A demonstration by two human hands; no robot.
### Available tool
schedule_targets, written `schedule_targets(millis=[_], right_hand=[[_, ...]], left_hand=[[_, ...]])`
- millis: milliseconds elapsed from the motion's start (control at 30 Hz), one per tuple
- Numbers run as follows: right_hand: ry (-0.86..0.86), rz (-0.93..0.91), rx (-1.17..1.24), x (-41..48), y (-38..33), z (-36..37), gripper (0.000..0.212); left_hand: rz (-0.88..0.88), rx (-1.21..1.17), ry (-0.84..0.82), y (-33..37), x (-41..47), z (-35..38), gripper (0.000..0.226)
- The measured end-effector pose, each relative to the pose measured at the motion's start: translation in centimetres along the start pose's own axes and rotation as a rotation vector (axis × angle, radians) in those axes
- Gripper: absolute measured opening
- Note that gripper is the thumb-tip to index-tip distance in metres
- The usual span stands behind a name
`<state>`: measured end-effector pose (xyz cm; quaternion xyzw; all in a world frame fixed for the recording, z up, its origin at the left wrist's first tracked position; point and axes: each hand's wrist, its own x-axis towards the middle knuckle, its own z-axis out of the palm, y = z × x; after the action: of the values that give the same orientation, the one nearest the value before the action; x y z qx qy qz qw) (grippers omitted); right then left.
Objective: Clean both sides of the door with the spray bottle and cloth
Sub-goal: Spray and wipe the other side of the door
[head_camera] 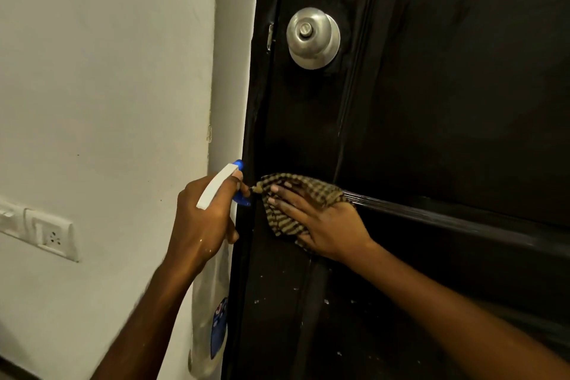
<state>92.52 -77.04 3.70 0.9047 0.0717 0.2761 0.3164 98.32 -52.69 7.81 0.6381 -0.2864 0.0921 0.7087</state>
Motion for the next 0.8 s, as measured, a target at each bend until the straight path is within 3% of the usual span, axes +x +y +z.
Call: schedule_targets(millis=[167,367,500,567,633,800], right_hand=[[0.255,0.246,-0.142,1.6,5.6,-5.5,0.066],[0.235,0.555,-0.163,3.7,3.7,-6.2,0.082],[0.113,0.546,-0.099,-0.9,-1.8,-1.3,0.087],[0.075,0.530,-0.056,-2.8,-3.0,0.0,0.083],[0.114,0.526,-0.045,-2.7,-1.9,-0.6,0.078],[0.284,0.592,-0.139,2.4,2.7,-5.9,0.076]], left_hand=[[0.016,-0.073,-0.011,0.6,0.3,1.4,0.025],[-0.016,-0.173,-0.014,0.7,-0.4,2.5,0.025],[-0.029,-0.275,-0.069,1.0,-0.7,2.9,0.008],[-0.039,-0.282,-0.088,1.2,-0.9,3.1,0.011],[-0.048,-0.241,-0.079,1.3,-0.8,3.0,0.021],[-0.042,-0.138,-0.035,1.0,-0.2,2.6,0.017]])
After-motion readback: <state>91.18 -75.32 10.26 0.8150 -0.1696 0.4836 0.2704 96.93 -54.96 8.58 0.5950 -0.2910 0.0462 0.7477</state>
